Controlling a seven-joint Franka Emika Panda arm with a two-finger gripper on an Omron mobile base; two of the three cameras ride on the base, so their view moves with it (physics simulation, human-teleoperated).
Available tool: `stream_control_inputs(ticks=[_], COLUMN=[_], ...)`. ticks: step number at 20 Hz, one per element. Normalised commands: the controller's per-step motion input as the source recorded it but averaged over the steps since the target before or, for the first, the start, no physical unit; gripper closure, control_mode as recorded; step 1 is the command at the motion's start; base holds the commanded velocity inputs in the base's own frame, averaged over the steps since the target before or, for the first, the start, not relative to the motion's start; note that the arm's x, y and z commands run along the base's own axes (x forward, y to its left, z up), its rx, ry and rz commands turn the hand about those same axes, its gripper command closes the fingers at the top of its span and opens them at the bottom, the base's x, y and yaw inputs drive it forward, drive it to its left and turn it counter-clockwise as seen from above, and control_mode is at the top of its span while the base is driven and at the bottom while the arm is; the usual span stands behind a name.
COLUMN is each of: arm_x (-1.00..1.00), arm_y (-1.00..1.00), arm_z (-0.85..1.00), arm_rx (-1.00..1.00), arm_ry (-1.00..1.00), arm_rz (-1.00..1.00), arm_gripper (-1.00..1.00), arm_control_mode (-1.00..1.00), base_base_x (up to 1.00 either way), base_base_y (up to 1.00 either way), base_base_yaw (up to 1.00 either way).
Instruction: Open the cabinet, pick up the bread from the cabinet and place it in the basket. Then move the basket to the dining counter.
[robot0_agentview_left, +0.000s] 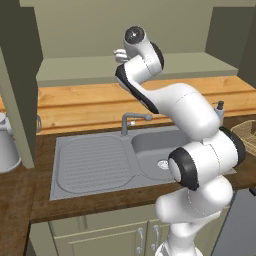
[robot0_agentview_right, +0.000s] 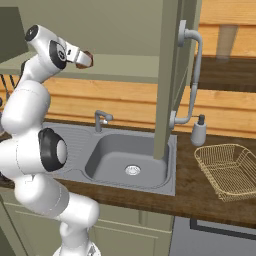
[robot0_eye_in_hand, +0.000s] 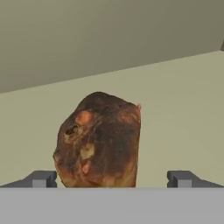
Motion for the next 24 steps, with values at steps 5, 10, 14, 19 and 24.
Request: stream_control_inputs(ticks=[5,10,14,19,24], arm_x=[0.24,0.11,0.11,0.07,-0.36], arm_y=[0.0,-0.02,-0.02,-0.21,-0.46], arm_z=[-0.06,-0.05,-0.01,-0.21,-0.11], arm_rx=[0.0,0.0,0.0,0.0,0.0], arm_ry=[0.0,0.0,0.0,0.0,-0.02], arm_rz=[-0.02,0.0,-0.01,0.0,0.0], arm_gripper=[-1.0,-1.0,-1.0,1.0,1.0], arm_control_mode=[-1.0,-1.0,-1.0,-1.0,-1.0], base_base_x=[0.0,0.0,0.0,0.0,0.0], base_base_y=[0.0,0.0,0.0,0.0,0.0], base_base_yaw=[0.0,0.0,0.0,0.0,0.0])
